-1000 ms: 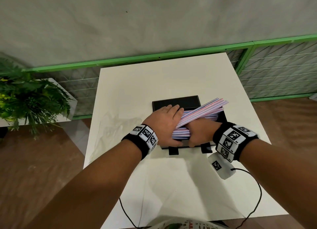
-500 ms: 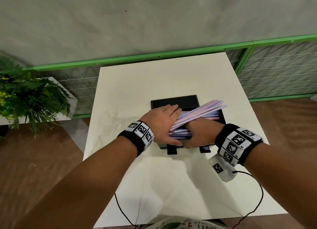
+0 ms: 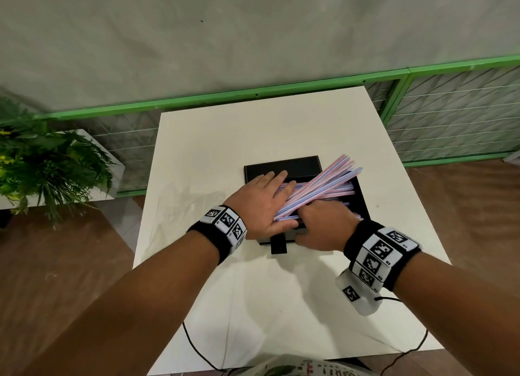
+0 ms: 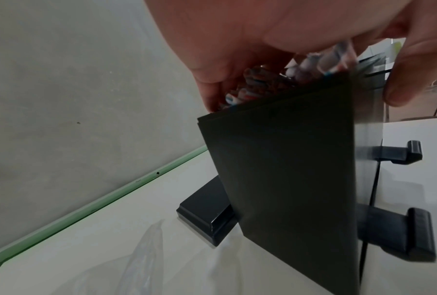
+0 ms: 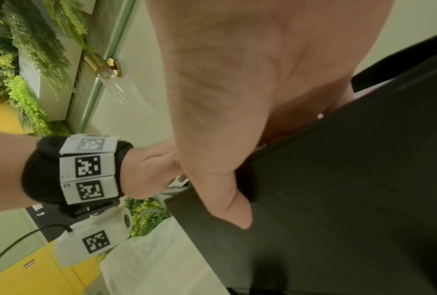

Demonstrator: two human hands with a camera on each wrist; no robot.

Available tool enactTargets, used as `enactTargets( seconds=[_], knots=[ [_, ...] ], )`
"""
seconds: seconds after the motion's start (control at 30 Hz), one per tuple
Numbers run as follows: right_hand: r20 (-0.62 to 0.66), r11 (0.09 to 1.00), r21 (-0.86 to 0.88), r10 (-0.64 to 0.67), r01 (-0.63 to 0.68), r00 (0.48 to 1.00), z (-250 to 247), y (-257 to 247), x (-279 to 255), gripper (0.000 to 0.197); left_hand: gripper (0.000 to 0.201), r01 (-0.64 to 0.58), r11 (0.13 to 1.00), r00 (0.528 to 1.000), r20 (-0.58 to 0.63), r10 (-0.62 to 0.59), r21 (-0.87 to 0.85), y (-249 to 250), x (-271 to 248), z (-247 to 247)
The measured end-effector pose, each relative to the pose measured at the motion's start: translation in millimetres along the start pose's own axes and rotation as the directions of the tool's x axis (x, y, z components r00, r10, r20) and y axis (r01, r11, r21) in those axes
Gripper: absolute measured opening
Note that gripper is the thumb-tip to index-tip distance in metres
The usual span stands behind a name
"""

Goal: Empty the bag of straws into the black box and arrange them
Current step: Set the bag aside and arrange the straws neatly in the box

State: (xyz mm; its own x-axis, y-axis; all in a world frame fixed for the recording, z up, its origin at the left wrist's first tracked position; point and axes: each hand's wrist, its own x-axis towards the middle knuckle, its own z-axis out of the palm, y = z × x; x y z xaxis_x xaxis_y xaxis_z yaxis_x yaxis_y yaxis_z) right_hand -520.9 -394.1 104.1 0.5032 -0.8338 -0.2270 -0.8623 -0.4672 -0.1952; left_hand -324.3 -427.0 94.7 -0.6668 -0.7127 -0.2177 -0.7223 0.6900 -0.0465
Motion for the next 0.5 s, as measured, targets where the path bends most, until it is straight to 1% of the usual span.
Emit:
enactTargets(
  seconds=[0.1, 0.17, 0.3, 0.33, 0.4, 0.47, 0.5],
  knots=[
    [0.026, 0.996, -0.086, -0.01, 0.013, 1.0, 1, -6, 2, 0.026, 0.102, 0.004, 1.0, 1.0, 0.011, -0.005, 0.005, 3, -2, -1],
    [0.058, 0.994, -0.11, -0.002, 0.009, 0.998, 0, -12, 6, 0.028, 0.1, 0.007, 1.0, 1.0, 0.006, -0.007, 0.017, 3, -2, 0],
    [0.109, 0.995, -0.098, 0.015, -0.005, 0.994, -1, -14, 12, 0.034, 0.085, 0.005, 1.0, 1.0, -0.019, -0.004, 0.023, 1, -1, 6],
    [0.106, 0.999, -0.05, 0.009, -0.004, 0.994, 0, -11, 12, 0.036, 0.082, 0.003, 1.0, 0.999, -0.032, -0.002, 0.021, 0, -2, 8],
    [0.083, 0.993, 0.117, -0.006, -0.004, 0.997, 5, -2, 11, 0.045, 0.079, 0.0, 1.0, 0.998, -0.063, 0.001, 0.01, 0, -2, 10],
    [0.038, 0.964, 0.265, -0.007, -0.003, 0.999, 11, 7, 6, 0.05, 0.076, -0.004, 1.0, 0.996, -0.09, 0.004, 0.0, 1, -2, 14],
    [0.018, 0.952, 0.305, -0.004, -0.001, 1.0, 14, 11, 3, 0.05, 0.075, -0.006, 1.0, 0.995, -0.101, 0.006, -0.003, 1, -3, 15]
  ],
)
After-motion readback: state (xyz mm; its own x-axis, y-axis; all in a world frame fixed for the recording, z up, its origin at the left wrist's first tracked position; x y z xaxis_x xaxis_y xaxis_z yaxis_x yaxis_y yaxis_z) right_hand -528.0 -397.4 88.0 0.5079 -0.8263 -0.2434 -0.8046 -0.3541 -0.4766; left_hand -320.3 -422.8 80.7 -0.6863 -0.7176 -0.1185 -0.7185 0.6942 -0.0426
